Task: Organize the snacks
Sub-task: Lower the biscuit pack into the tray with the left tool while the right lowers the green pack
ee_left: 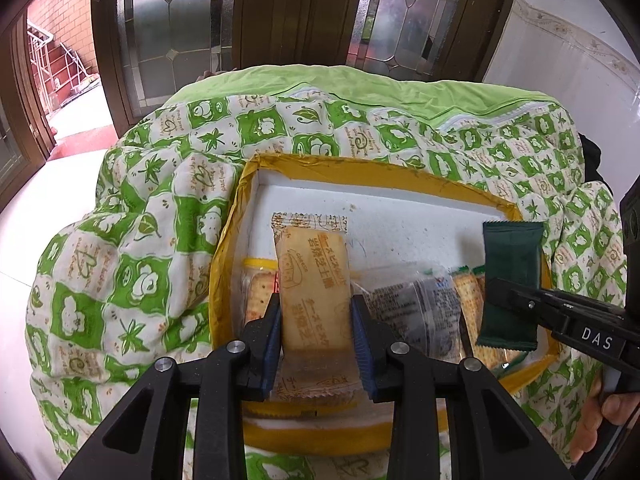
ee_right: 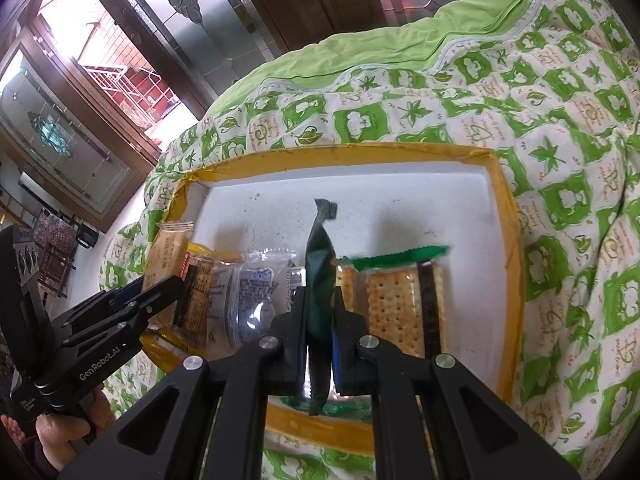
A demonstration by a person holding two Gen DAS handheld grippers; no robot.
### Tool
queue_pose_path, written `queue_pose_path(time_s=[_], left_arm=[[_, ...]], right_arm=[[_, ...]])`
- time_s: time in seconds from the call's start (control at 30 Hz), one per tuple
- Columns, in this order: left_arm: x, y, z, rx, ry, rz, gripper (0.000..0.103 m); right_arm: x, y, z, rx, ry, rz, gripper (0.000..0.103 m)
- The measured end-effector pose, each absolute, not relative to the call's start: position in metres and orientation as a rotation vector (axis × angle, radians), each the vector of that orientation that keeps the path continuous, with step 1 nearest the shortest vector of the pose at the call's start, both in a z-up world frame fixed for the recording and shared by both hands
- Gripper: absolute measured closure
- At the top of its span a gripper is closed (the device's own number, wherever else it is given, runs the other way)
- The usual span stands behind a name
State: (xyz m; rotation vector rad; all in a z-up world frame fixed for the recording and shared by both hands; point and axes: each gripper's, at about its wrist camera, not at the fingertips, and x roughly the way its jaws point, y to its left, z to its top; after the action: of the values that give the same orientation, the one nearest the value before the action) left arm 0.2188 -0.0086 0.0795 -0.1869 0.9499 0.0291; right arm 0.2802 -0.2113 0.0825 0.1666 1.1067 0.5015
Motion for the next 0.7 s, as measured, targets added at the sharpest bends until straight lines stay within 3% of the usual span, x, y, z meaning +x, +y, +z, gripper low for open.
queue_pose_path(time_s=[0.7], left_arm=[[0.254, -0.007, 0.067, -0.174, 0.964, 0.035, 0.069]], right_arm=[[0.321, -0.195, 0.063, 0.276, 1.104, 0.507, 0.094]])
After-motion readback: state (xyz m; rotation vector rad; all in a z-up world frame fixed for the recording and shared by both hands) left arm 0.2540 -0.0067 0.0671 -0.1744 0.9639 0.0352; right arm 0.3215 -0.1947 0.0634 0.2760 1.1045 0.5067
